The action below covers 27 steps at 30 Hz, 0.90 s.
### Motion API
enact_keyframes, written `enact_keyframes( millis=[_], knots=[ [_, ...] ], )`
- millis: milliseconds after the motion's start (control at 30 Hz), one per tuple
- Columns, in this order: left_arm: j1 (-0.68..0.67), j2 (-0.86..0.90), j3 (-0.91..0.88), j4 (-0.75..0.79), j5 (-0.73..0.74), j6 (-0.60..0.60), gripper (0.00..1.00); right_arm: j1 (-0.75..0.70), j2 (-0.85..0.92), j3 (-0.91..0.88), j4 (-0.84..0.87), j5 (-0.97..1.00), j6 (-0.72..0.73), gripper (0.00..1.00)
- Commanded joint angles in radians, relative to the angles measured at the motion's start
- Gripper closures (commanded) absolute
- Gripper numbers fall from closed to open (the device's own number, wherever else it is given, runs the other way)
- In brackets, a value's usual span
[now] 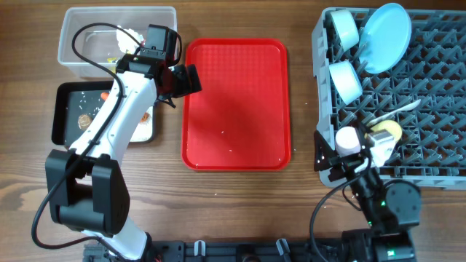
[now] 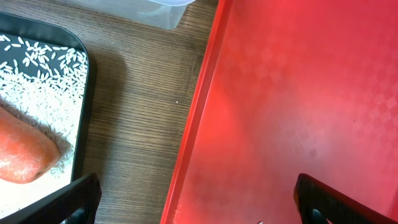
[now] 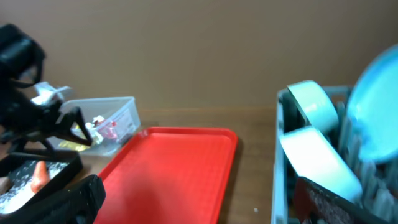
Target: Sort waste into correct bins and load items into the dishwasher rack
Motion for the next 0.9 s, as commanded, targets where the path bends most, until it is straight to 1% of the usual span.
enact_keyframes(
  millis=[0,100,267,333,567,867],
  knots=[
    [0.005,0.0,0.003,0.002,0.002,-0.014,0.0,0.004,-0.103,-0.096,0.025,0.111,0.151,0.0],
    [0.006,0.0,0.003,0.002,0.002,-0.014,0.0,0.004,-0.156,-0.145,0.033,0.137,0.18,0.0],
    [0.006,0.0,0.003,0.002,0.002,-0.014,0.0,0.005,-0.196,-0.188,0.06,0.136,0.129,0.0],
    [0.006,0.0,0.003,0.002,0.002,-0.014,0.0,0.011,-0.216,-0.202,0.064,0.136,0.05,0.0],
    [0.006,0.0,0.003,0.002,0.002,-0.014,0.0,0.042,-0.215,-0.237,0.087,0.132,-0.125,0.0],
    [0.006,0.0,0.003,0.002,0.002,-0.014,0.0,0.042,-0.213,-0.236,0.087,0.133,-0.122,0.0]
  ],
)
